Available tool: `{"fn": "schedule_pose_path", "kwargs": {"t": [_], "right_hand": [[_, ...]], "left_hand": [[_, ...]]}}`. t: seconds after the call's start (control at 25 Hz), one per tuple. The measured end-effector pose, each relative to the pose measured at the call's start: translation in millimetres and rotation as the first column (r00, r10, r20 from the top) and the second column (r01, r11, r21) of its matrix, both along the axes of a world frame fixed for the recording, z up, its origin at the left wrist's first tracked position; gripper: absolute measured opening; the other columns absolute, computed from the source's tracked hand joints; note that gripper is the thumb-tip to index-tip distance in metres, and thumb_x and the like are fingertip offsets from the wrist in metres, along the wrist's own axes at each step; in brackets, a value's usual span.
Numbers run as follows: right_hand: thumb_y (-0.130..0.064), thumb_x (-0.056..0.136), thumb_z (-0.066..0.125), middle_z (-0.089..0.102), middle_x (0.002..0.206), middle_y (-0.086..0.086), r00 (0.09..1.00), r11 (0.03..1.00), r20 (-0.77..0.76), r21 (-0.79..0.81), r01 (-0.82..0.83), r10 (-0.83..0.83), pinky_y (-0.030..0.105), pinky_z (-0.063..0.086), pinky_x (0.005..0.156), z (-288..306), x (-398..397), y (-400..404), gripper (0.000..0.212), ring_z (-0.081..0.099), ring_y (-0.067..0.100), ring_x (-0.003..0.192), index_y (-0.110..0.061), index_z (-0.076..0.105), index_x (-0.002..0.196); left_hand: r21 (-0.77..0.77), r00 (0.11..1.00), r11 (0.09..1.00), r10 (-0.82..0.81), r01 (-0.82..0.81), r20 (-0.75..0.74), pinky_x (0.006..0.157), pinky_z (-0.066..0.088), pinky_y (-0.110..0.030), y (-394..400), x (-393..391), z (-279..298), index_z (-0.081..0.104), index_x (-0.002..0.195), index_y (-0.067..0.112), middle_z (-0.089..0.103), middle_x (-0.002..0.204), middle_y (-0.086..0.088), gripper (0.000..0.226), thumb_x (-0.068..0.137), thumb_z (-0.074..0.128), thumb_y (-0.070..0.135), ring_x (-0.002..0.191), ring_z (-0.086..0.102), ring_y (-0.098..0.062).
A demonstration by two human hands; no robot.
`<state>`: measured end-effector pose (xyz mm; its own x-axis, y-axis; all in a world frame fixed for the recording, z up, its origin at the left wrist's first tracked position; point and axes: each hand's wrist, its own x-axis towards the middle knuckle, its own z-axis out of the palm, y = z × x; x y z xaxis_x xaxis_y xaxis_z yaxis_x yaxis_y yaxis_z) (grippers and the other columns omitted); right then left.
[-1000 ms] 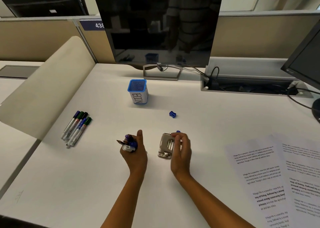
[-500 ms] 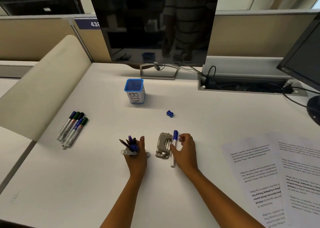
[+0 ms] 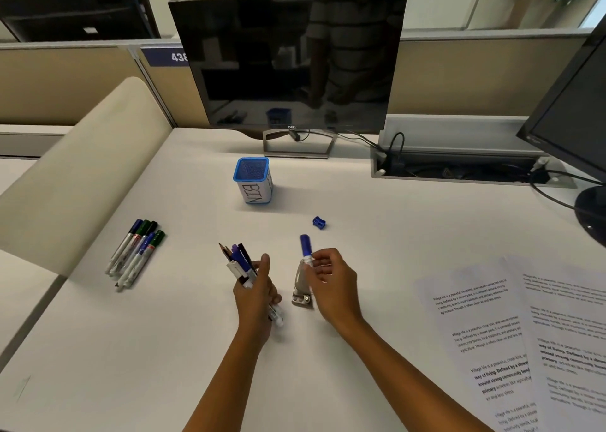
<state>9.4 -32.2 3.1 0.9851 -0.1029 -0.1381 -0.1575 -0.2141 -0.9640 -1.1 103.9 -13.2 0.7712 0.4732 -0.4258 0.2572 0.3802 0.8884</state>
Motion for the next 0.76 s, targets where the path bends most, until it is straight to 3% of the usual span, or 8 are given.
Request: {"fn": "schedule_pose_path", "kwargs": {"t": [0.08,0.16,0.24,0.32,0.4,0.56,0.76], "right_hand": [[-0.024,0.086,0.073,0.068,0.095,-0.008,0.995,0.995,0.030,0.028,-0.095,0.094,0.012,0.055,0.069,12,-9,18,0.022,0.067,0.002,0.081,-0.019,0.061,0.104],[-0.030,0.088,0.071,0.069,0.096,-0.012,0.982,0.983,0.057,0.037,-0.182,0.180,0.016,0.058,0.076,15,-20,34,0.020,0.068,0.003,0.087,-0.021,0.063,0.103],[-0.029,0.091,0.067,0.069,0.100,-0.013,0.962,0.967,0.107,-0.011,-0.254,0.253,0.018,0.057,0.083,10,-29,45,0.016,0.067,0.001,0.093,-0.021,0.066,0.104],[-0.027,0.093,0.065,0.065,0.106,-0.012,0.934,0.949,0.181,-0.129,-0.287,0.307,0.016,0.054,0.089,0,-33,47,0.015,0.063,0.001,0.100,-0.021,0.069,0.106],[-0.029,0.093,0.064,0.062,0.108,-0.010,0.921,0.946,0.247,-0.199,-0.257,0.302,0.013,0.050,0.091,-8,-30,37,0.016,0.058,0.002,0.105,-0.021,0.071,0.105],[-0.026,0.095,0.061,0.063,0.101,-0.013,0.944,0.983,0.302,-0.165,-0.082,0.130,0.012,0.045,0.086,-20,-18,2,0.008,0.054,0.003,0.105,-0.023,0.068,0.098],[-0.019,0.098,0.055,0.063,0.095,-0.013,0.961,0.969,0.275,-0.233,0.087,-0.020,0.015,0.043,0.079,-51,-9,-41,0.010,0.054,0.007,0.096,-0.024,0.063,0.097]], "left_hand": [[-0.139,0.999,0.989,-0.050,0.050,0.007,0.045,0.038,-0.022,-5,-2,2,0.062,0.089,0.013,0.044,0.052,-0.002,0.046,0.073,0.078,0.053,0.042,0.042,-0.013],[-0.278,0.995,0.956,-0.088,0.097,0.045,0.052,0.049,-0.026,-8,-4,6,0.067,0.088,0.015,0.061,0.062,-0.006,0.049,0.068,0.078,0.058,0.052,0.060,-0.017],[-0.359,0.993,0.926,-0.103,0.116,0.056,0.055,0.053,-0.026,-11,-8,9,0.065,0.091,0.014,0.064,0.064,-0.003,0.039,0.078,0.069,0.050,0.058,0.066,-0.015],[-0.347,0.997,0.935,-0.072,0.078,0.031,0.060,0.055,-0.028,-8,-10,8,0.062,0.096,0.014,0.063,0.066,-0.003,0.034,0.077,0.071,0.041,0.062,0.066,-0.015],[-0.257,1.000,0.966,-0.023,0.027,0.018,0.060,0.055,-0.030,1,-11,5,0.059,0.094,0.013,0.063,0.069,-0.004,0.028,0.081,0.073,0.033,0.064,0.064,-0.018],[0.199,1.000,0.980,0.024,-0.022,-0.004,0.066,0.049,-0.031,19,-6,5,0.058,0.087,0.014,0.066,0.083,-0.006,0.021,0.092,0.066,0.032,0.078,0.062,-0.021],[0.389,0.990,0.915,0.055,-0.103,0.133,0.061,0.052,-0.031,23,1,16,0.055,0.084,0.021,0.061,0.072,-0.008,0.015,0.091,0.068,0.021,0.063,0.059,-0.022]]}}
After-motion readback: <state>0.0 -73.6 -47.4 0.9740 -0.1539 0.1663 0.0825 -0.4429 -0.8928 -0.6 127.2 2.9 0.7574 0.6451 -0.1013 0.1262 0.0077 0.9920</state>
